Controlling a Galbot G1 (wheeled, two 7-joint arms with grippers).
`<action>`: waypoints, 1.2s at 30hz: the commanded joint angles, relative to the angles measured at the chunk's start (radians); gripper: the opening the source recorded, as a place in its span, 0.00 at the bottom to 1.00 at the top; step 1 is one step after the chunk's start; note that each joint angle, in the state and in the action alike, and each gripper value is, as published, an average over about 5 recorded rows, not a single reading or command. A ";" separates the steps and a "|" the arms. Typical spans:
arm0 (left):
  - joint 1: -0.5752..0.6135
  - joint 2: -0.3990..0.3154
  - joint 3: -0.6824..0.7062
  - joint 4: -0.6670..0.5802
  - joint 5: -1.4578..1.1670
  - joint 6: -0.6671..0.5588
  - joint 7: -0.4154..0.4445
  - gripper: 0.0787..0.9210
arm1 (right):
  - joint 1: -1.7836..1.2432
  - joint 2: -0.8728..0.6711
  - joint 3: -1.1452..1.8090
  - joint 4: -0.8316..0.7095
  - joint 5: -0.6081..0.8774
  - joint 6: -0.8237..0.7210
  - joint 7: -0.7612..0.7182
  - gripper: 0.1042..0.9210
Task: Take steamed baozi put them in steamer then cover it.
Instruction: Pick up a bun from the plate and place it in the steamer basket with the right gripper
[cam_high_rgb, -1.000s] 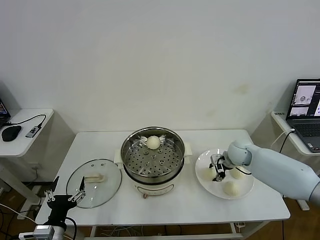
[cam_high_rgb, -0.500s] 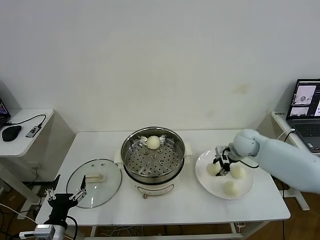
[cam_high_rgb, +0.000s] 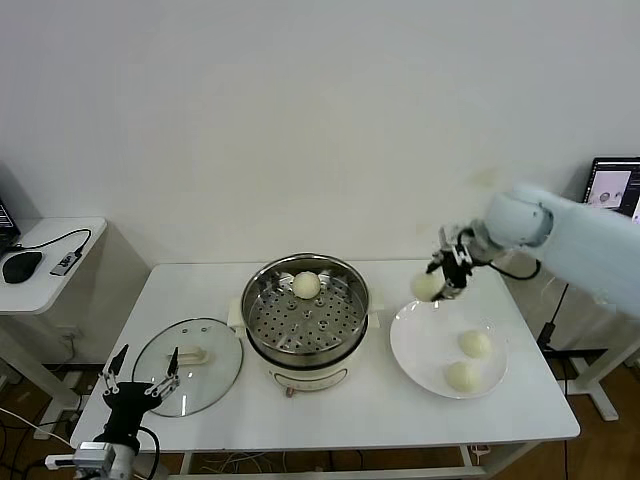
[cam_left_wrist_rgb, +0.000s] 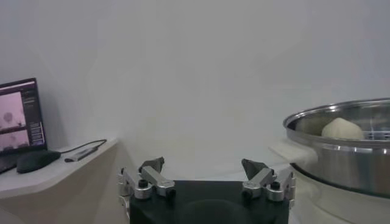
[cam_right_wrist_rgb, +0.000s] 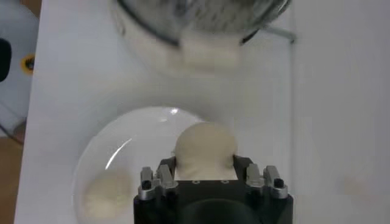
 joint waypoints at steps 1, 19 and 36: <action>-0.009 0.004 -0.001 0.012 -0.002 -0.002 -0.002 0.88 | 0.206 0.285 -0.105 0.018 0.283 -0.161 0.103 0.60; -0.012 -0.021 -0.009 0.011 0.005 -0.009 -0.004 0.88 | -0.091 0.732 -0.053 -0.287 0.321 -0.278 0.226 0.60; -0.013 -0.016 -0.012 0.017 0.005 -0.024 -0.006 0.88 | -0.174 0.799 -0.047 -0.414 0.270 -0.282 0.255 0.60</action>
